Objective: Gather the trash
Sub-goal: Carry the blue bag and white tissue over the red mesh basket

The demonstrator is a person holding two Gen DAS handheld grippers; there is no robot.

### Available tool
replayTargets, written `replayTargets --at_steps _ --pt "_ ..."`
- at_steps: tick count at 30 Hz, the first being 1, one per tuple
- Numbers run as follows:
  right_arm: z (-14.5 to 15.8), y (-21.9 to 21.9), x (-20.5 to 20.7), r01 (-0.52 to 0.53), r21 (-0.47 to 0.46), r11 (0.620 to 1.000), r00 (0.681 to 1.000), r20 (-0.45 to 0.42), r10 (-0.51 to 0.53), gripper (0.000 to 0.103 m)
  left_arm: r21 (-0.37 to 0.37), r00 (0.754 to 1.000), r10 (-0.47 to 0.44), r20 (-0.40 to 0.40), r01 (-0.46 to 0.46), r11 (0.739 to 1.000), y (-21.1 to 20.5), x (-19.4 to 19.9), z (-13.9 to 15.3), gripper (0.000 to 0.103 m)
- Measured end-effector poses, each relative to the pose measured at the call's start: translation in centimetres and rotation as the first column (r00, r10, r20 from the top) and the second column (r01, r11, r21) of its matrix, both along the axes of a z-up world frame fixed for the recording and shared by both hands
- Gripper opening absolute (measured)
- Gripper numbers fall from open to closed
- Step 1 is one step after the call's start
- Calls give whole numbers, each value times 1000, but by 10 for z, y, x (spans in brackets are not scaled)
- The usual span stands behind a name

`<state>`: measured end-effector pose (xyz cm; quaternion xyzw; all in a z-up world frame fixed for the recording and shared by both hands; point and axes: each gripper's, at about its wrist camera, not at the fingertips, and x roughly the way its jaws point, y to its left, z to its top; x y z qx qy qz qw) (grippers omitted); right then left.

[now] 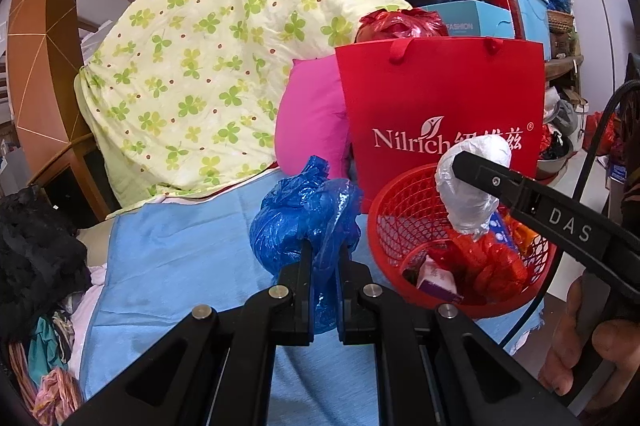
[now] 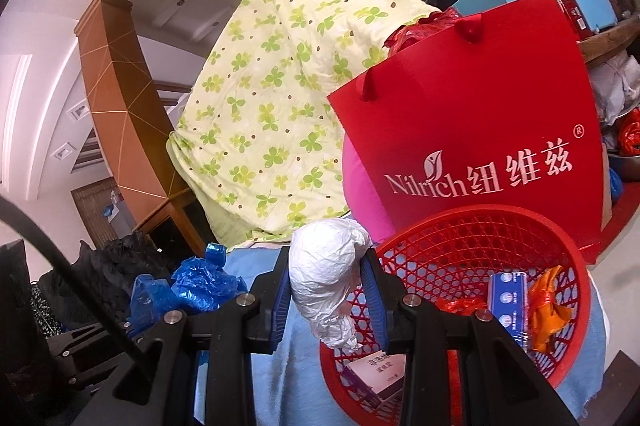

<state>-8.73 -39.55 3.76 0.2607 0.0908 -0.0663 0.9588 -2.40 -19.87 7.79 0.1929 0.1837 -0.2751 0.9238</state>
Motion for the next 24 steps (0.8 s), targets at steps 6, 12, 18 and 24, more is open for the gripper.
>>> replayTargets --at_steps 6,12,18,24 --pt "-1 -8 -4 16 7 1000 1000 3 -16 37 -2 1000 -16 -3 16 1000 -10 -1 1 8" --pt "-1 -17 -9 38 19 999 999 6 -38 37 -2 1000 -31 -7 31 1000 -17 -4 0 8" --pt "-2 -27 -14 58 37 998 998 9 -58 37 -2 999 -50 -11 50 999 -26 -6 -1 8" --pt "-5 -37 -19 74 55 996 997 7 -74 37 3 998 -67 -14 67 998 -36 -9 -3 8"
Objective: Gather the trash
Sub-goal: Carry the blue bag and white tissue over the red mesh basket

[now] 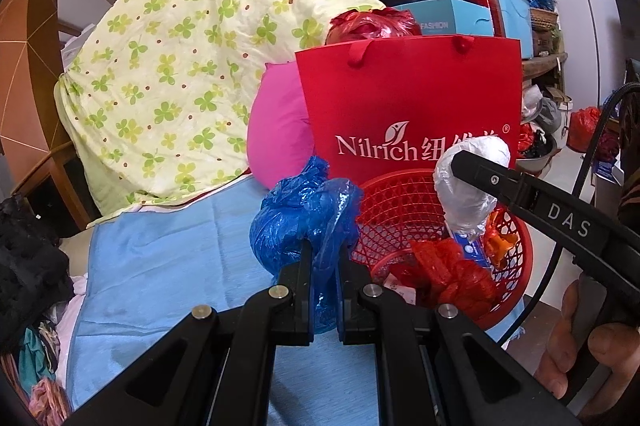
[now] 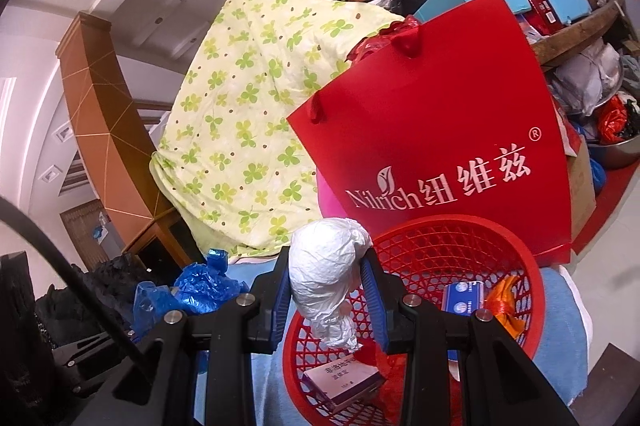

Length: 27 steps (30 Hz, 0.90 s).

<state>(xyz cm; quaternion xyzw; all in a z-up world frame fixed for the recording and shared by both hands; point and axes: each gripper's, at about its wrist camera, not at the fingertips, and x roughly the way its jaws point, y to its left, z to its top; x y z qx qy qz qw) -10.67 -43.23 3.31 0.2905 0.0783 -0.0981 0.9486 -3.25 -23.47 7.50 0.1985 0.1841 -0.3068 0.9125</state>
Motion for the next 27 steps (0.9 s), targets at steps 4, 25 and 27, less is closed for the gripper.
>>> replayTargets --at_steps 4,25,27 --pt "-1 -6 -1 7 16 1000 1000 2 -7 37 -1 1000 -11 -9 11 1000 -6 0 -2 8" --pt "-19 -43 -11 67 177 982 998 -8 -67 37 -42 988 -94 -123 89 995 -31 13 -19 8" --pt "-23 -48 -12 78 209 975 997 -14 -76 37 -52 983 -109 -145 102 993 -34 15 -22 8"
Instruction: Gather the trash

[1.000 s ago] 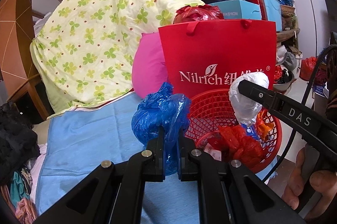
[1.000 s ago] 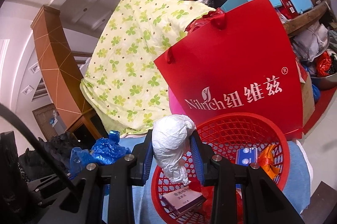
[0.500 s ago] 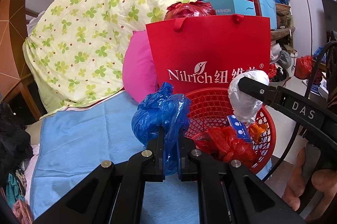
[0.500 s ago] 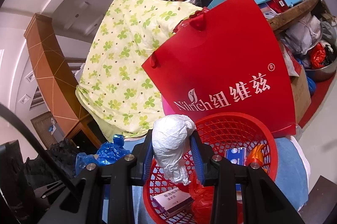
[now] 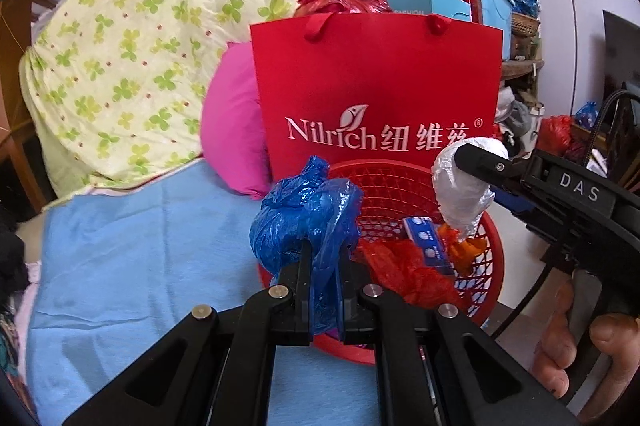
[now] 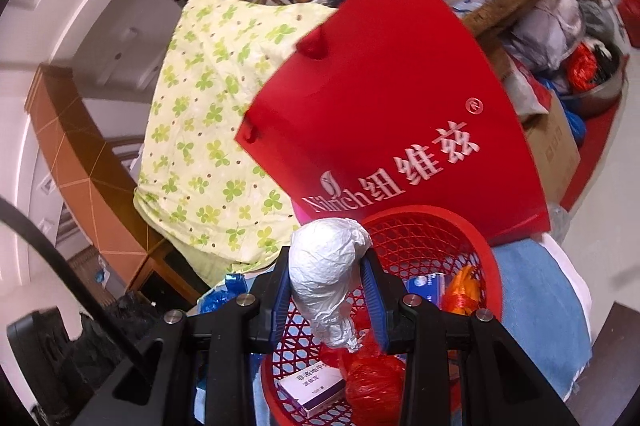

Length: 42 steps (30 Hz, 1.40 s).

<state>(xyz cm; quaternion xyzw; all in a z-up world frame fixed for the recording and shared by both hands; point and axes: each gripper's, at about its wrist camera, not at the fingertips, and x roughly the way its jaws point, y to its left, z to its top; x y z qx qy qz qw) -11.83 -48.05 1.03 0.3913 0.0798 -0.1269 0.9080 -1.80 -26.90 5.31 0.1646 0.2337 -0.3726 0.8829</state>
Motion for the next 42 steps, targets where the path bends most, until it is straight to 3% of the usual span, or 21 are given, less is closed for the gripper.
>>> replayTargets --at_steps 8,14,16,17,18,22,27,34,40,42 --pt "-13 -18 -3 24 115 993 1000 7 -25 37 -47 993 -68 -101 63 997 -12 9 -14 8" --pt "-19 -25 -1 35 147 988 999 -17 -33 38 -56 987 -100 -124 94 994 -21 8 -23 9" --pt "-20 -25 1 38 152 988 999 -36 -33 43 -52 986 -105 -132 99 994 -22 9 -27 9" --pt "-21 -25 1 39 152 988 999 -38 -34 50 -49 985 -107 -138 101 994 -23 10 -28 11" --pt "-21 -24 0 42 151 988 999 -39 -37 56 -46 984 -110 -142 105 993 -22 10 -29 16" --pt "-19 -22 0 36 135 990 999 -33 -31 56 -56 987 -103 -124 96 994 -17 7 -29 55" --pt "-17 -20 0 37 120 992 999 -27 -34 56 -63 986 -102 -130 95 994 -6 5 -27 66" --pt "-10 -12 1 52 65 997 998 -34 -50 56 -53 987 -86 -137 79 995 21 -2 -24 70" --pt "3 9 3 61 -40 997 998 -27 -63 56 -53 993 -36 -116 30 998 49 -7 -14 71" --pt "9 20 2 60 -92 994 998 -19 -62 56 -54 995 -11 -95 5 998 60 -8 -7 77"
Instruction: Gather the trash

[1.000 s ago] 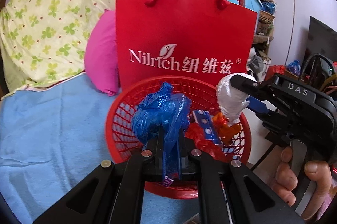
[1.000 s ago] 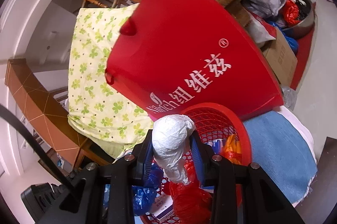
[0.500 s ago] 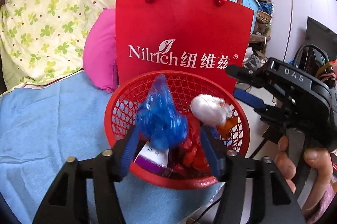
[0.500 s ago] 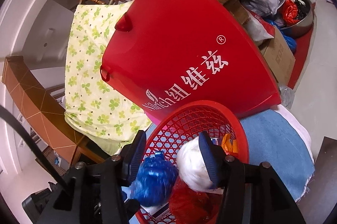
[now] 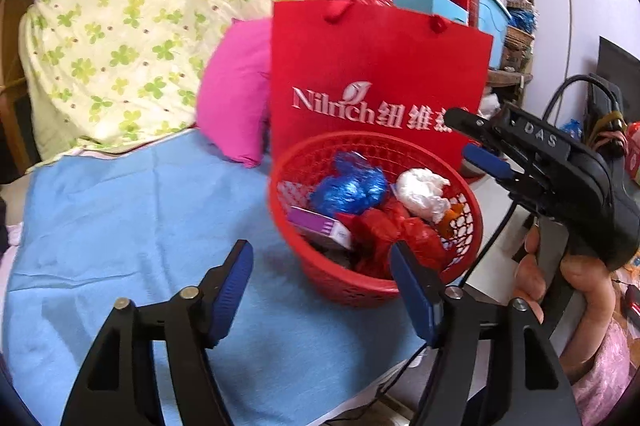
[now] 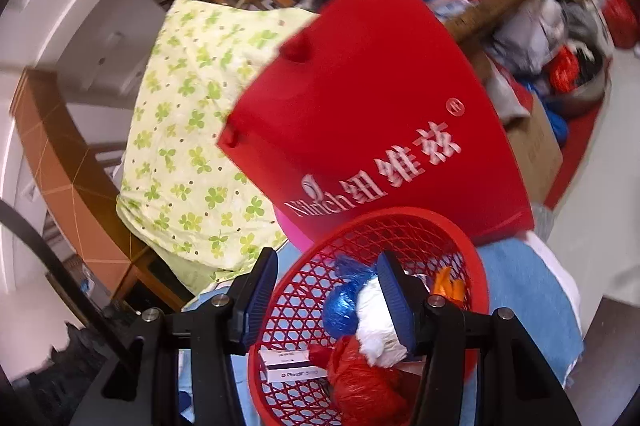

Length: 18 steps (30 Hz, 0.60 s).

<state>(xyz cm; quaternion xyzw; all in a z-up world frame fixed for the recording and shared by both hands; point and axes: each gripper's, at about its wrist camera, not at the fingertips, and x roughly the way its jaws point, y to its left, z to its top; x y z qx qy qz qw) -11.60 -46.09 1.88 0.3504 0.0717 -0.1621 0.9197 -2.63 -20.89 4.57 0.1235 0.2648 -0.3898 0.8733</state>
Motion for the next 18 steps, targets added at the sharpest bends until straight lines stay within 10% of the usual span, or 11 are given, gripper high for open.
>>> replayTargets --at_steps 18 --pt "23 127 -41 -49 -327 944 994 -108 14 65 -10 965 218 146 -219 976 90 -10 48 87"
